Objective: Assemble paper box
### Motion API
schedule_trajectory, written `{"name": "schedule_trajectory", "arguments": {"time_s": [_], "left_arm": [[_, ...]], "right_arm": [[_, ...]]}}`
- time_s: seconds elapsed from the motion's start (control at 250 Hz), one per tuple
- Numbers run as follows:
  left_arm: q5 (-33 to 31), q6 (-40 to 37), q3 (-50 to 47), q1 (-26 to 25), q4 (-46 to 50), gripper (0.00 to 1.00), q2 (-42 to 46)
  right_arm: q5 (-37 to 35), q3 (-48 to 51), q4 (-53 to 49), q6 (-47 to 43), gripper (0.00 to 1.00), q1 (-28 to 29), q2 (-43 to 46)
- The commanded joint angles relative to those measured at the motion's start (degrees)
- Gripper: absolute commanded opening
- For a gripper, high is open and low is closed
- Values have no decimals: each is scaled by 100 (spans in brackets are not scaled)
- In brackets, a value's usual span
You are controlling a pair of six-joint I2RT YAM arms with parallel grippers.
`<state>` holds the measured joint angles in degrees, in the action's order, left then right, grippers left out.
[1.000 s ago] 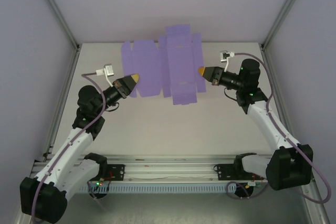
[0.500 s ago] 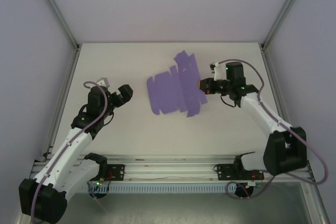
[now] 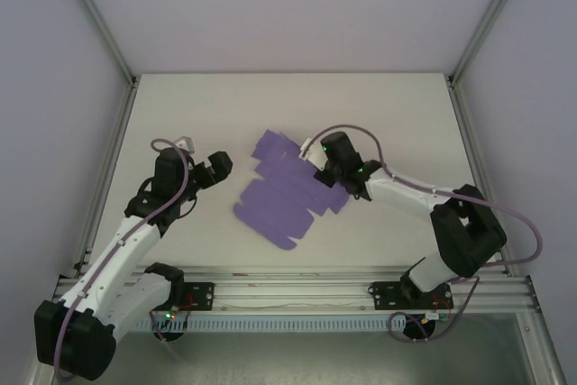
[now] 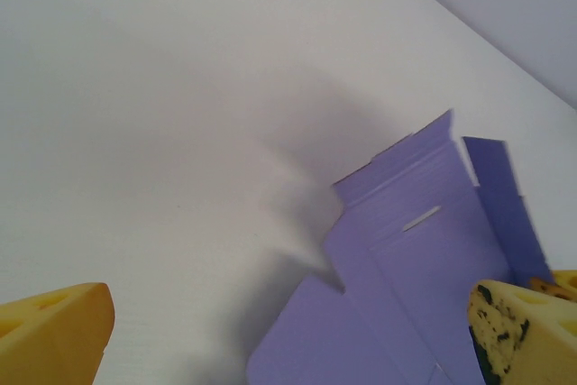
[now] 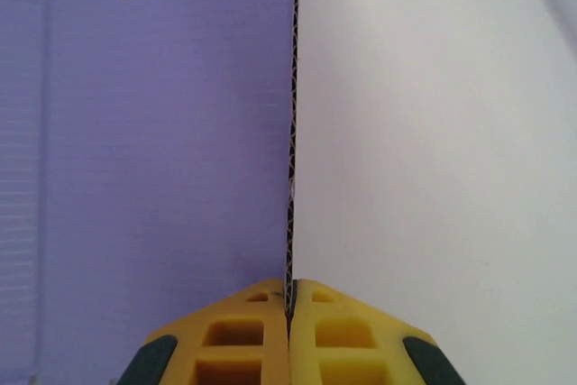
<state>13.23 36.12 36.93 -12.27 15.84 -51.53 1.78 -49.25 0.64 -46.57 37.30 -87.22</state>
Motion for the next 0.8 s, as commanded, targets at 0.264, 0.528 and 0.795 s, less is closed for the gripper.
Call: {"name": "schedule_trajectory", "arguments": {"time_s": [0.264,0.528,0.795], "left_arm": [[1798,307,739,0,-1170,100,-995],[2482,123,1503,-122,-1411,100,-2095],[2762,-399,2315,-350,-744,100,-3047]], "right_arm": [[-876,540,2758,-2703,0,864,-513],[-742,728,2880,-2657,0,1013,-297],[-874,777,2909,-2508,0,1046,-138]]}}
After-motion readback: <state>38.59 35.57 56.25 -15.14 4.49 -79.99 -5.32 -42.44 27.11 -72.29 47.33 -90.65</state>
